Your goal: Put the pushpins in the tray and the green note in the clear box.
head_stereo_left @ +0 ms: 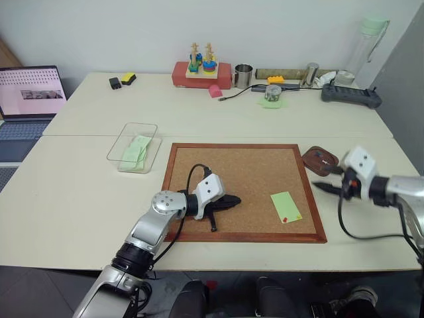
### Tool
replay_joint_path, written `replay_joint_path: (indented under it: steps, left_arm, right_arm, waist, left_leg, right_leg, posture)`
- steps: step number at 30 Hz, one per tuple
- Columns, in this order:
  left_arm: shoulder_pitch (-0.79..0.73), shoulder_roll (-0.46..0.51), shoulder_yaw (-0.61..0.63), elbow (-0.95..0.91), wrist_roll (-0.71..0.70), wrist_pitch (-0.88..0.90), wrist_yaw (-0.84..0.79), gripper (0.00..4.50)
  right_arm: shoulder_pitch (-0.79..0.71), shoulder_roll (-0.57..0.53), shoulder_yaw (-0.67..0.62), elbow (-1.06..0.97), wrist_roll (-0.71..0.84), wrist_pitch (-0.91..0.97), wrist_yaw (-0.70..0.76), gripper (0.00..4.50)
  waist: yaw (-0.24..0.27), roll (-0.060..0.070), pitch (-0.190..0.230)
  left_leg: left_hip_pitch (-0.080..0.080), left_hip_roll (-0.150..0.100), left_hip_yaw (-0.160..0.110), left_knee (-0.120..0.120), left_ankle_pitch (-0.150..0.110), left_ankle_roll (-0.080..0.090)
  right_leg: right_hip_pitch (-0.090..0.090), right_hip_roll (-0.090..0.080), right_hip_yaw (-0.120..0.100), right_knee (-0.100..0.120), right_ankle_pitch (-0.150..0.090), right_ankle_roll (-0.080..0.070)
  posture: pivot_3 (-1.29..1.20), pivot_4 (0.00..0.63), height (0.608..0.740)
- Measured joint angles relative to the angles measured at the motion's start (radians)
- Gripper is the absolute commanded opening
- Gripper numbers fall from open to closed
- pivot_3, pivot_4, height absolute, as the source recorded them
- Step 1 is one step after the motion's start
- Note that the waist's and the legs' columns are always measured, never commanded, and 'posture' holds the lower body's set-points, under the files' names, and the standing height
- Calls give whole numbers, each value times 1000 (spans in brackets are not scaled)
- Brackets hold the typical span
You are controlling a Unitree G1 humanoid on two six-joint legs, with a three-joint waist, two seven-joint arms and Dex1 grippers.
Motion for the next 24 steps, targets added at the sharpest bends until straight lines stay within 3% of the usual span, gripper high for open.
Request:
replay_joint_path:
  steps: [6, 16, 19, 24]
  left_arm:
    - [-6, -1, 0, 17, 3, -9, 0, 0]
    - [-6, -8, -1, 19, 4, -14, 0, 0]
    - [-6, -10, -2, 19, 5, -14, 0, 0]
    - [-6, -10, -2, 19, 6, -15, 0, 0]
  right_arm:
    - [124, -36, 11, -167, 60, 22, 101, 2738]
    - [117, 10, 82, -149, 17, -50, 93, 2738]
    - [117, 12, 83, -128, 13, -68, 93, 2282]
    - [117, 14, 83, -108, -6, -90, 92, 1141]
  waist:
    - [-1, 0, 0]
    - [6, 0, 0]
    - [9, 0, 0]
    - [9, 0, 0]
  left_leg:
    - [1, 0, 0, 2, 0, 0]
    - [1, 0, -1, 2, 0, 0]
    - [1, 0, -1, 2, 0, 0]
    - [1, 0, -1, 1, 0, 0]
  right_leg:
    - [2, 0, 1, -1, -2, 5]
    - [1, 0, 1, -1, -1, 4]
    - [1, 0, 1, -1, 0, 2]
    - [1, 0, 1, -1, 0, 2]
  posture:
    - [0, 150, 740]
    - [0, 150, 740]
    - [0, 150, 740]
    - [0, 150, 740]
